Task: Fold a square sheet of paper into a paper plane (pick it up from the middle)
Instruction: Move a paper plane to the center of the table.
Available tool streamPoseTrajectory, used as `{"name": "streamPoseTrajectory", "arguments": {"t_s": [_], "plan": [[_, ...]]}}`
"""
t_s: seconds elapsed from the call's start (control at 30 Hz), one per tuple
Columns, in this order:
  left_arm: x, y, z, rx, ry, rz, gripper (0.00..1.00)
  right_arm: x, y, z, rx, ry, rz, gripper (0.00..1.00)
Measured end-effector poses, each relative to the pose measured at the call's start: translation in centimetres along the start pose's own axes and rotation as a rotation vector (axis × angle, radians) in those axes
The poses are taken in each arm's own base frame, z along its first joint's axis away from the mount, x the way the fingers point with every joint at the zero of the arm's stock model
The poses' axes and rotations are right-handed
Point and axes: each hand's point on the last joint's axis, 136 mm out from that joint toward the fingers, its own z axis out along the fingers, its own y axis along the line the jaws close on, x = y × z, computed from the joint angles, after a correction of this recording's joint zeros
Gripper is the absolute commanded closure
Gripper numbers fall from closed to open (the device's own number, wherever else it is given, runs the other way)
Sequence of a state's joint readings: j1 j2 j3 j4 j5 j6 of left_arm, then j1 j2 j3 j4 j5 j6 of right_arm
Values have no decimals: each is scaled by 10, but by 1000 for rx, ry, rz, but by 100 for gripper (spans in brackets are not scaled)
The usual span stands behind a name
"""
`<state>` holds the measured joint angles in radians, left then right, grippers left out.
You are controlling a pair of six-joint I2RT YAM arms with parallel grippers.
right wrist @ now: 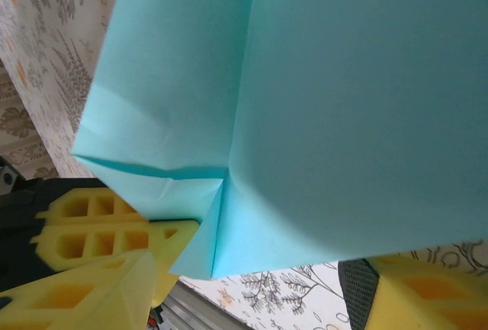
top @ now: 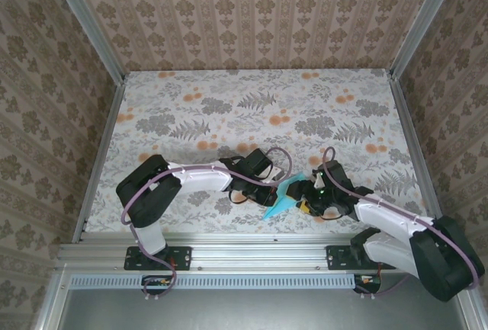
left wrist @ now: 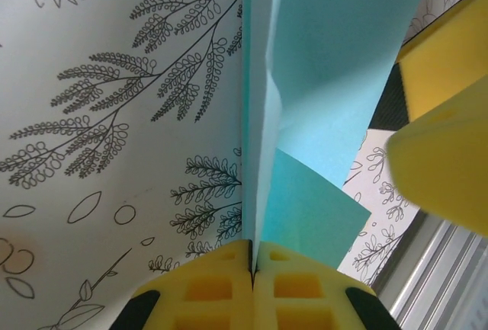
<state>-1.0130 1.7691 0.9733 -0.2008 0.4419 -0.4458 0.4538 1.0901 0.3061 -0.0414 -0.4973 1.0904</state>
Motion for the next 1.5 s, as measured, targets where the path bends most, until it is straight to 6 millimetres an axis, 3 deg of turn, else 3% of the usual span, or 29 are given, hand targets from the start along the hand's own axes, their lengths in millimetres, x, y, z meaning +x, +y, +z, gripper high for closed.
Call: {"name": "streamPoseTrajectory", "arguments": {"t_s": [0.37, 0.77, 1.23, 1.5], "plan": [[6, 2, 4, 13, 2, -17, 98, -1, 13, 11, -26, 0, -11, 34], [8, 1, 6, 40, -6, -35, 98, 3, 12, 20, 5, 10, -29, 36], [5, 0, 7, 63, -24, -52, 99, 4, 25, 25, -47, 8, 13, 46], [7, 0, 7, 70, -18, -64, 99, 6, 28, 27, -65, 11, 32, 58]]}}
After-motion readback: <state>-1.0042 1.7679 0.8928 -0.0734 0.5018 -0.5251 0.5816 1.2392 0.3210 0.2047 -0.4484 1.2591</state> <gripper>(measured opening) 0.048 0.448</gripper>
